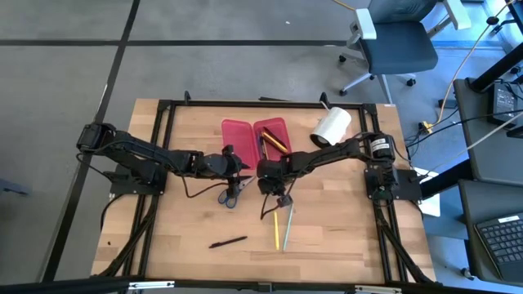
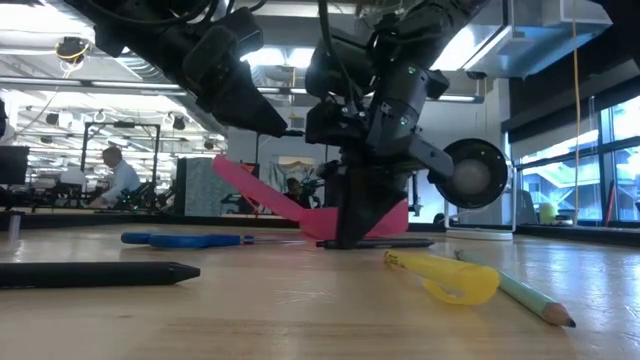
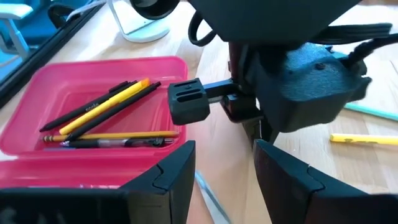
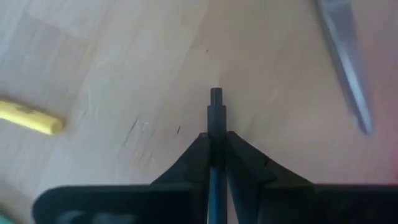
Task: Pick & place school supplies into a supply box
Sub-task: Put the black pen into the red supply box
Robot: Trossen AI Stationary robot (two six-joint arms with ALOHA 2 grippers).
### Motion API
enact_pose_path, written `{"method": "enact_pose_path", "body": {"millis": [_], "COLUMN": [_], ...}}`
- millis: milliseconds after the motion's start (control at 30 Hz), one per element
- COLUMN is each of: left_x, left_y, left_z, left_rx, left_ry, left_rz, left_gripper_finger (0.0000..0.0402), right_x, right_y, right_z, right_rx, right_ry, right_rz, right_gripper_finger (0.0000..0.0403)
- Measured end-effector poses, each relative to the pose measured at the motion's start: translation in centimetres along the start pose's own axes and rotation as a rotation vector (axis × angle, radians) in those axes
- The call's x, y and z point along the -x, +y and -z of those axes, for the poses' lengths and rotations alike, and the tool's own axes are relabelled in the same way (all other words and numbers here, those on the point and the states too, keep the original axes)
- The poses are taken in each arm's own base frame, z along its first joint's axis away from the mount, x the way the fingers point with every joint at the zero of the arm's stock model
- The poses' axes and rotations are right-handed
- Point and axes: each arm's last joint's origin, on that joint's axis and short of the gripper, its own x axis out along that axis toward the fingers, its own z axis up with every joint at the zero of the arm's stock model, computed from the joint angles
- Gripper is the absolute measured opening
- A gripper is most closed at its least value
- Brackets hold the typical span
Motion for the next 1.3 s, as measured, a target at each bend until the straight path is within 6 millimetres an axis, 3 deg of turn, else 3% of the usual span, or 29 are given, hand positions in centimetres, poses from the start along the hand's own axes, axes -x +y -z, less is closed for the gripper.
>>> {"method": "enact_pose_path", "body": {"millis": [200, 533, 800, 1100, 1300], "left_x": [0.0, 0.0, 0.0, 0.0, 0.0], "left_y": [0.0, 0.0, 0.0, -0.1, -0.2], "left_z": [-0.1, -0.1, -0.1, 0.0, 0.1], "left_rx": [-0.02, -0.018, -0.018, -0.02, -0.023], "left_ry": [-0.009, -0.011, -0.01, 0.004, 0.017], "left_rz": [0.001, 0.001, 0.001, 0.029, 0.061], "left_gripper_finger": [0.0157, 0.0156, 0.0157, 0.0157, 0.0157], "right_x": [2.0, 7.7, 11.6, 12.5, 9.5], "right_y": [0.3, -0.3, -3.5, -10.0, -12.5], "right_z": [-0.1, -1.2, -0.8, 1.2, 3.3], "right_rx": [-0.071, -0.32, -0.509, -0.686, -0.806], "right_ry": [0.012, -0.154, -0.291, -0.471, -0.402], "right_rz": [-0.008, 0.034, 0.284, 0.412, 0.416], "right_gripper_finger": [0.0044, 0.0048, 0.0048, 0.0049, 0.0049]}}
